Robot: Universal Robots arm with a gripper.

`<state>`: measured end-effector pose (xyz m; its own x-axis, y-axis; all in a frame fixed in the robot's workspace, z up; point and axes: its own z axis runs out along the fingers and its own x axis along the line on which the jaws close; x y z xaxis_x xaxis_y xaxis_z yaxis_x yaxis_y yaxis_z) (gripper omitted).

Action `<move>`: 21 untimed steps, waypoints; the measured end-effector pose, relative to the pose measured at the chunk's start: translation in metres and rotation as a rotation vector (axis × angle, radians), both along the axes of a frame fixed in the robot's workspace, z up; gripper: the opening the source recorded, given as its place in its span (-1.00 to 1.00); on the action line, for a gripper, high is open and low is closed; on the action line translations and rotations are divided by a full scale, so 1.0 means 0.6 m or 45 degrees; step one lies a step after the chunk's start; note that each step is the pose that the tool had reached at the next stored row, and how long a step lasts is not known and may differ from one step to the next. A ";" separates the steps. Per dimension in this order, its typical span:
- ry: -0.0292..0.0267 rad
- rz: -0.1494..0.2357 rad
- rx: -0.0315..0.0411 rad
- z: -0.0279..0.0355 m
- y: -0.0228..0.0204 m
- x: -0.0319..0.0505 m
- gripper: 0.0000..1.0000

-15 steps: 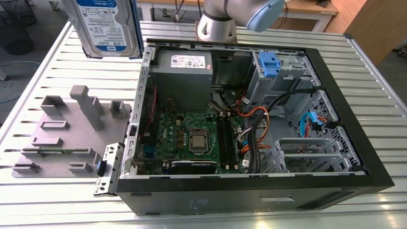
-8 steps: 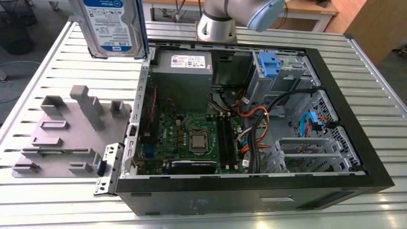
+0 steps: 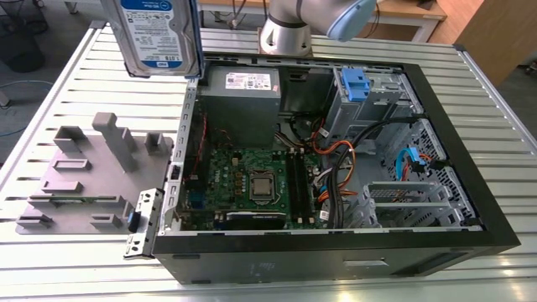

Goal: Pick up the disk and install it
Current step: 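Pick up the disk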

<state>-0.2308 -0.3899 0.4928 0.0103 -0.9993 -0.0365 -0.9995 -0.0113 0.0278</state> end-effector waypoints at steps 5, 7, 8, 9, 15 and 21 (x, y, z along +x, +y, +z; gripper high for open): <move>0.0000 0.000 -0.0001 0.000 0.0000 0.014 -0.30; 0.0001 0.000 -0.0001 0.000 0.0000 0.019 -0.30; 0.0000 0.000 0.0000 0.000 0.0000 0.022 -0.30; 0.0001 0.000 -0.0001 0.000 0.0000 0.025 -0.30; 0.0000 0.000 0.0000 0.000 0.0000 0.048 -0.30; 0.0000 0.000 0.0000 0.000 0.0000 0.070 -0.30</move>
